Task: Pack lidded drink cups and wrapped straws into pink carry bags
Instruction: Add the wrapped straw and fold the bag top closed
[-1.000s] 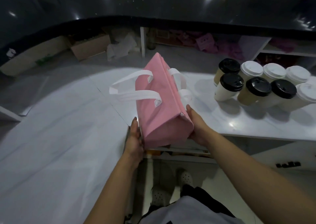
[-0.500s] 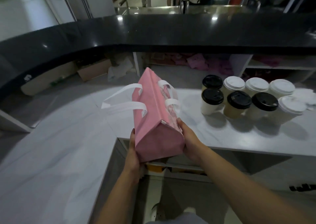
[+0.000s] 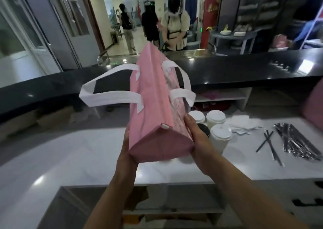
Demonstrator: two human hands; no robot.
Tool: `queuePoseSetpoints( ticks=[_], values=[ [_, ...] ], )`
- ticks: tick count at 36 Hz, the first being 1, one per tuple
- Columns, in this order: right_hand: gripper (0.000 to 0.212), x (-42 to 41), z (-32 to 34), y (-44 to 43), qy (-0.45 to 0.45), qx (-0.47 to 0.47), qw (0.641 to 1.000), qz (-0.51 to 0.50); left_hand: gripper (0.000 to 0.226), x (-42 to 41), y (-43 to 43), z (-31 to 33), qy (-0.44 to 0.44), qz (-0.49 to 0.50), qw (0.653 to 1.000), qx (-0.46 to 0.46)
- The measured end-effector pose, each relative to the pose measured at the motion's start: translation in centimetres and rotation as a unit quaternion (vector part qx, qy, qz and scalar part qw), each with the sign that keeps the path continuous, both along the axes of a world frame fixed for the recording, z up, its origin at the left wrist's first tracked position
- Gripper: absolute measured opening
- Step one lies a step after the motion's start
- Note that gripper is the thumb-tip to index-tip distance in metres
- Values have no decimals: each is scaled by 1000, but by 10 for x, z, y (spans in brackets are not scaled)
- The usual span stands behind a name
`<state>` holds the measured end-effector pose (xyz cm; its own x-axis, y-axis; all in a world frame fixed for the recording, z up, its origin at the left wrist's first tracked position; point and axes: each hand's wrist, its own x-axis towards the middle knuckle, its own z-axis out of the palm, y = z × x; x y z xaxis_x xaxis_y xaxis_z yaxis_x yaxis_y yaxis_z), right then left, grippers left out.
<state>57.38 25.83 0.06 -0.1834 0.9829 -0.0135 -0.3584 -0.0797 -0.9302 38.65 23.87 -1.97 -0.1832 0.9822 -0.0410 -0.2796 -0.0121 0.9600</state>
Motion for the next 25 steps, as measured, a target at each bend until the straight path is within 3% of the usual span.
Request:
queuePoseSetpoints(
  ticks=[8,14,20,25],
  values=[
    [43,111,37,22,-7,26,993,-111,30,111,55,33,-1,-59,998,-8],
    [43,187,31,56,-1,19,988,-156,31,198,117,31,-1,-136,990,37],
    [46,253,31,122,-18,6,982,-188,44,266,192,19,-34,-176,983,28],
    [44,293,33,195,-37,-32,979,-199,36,310,255,22,-50,-163,985,24]
  ],
)
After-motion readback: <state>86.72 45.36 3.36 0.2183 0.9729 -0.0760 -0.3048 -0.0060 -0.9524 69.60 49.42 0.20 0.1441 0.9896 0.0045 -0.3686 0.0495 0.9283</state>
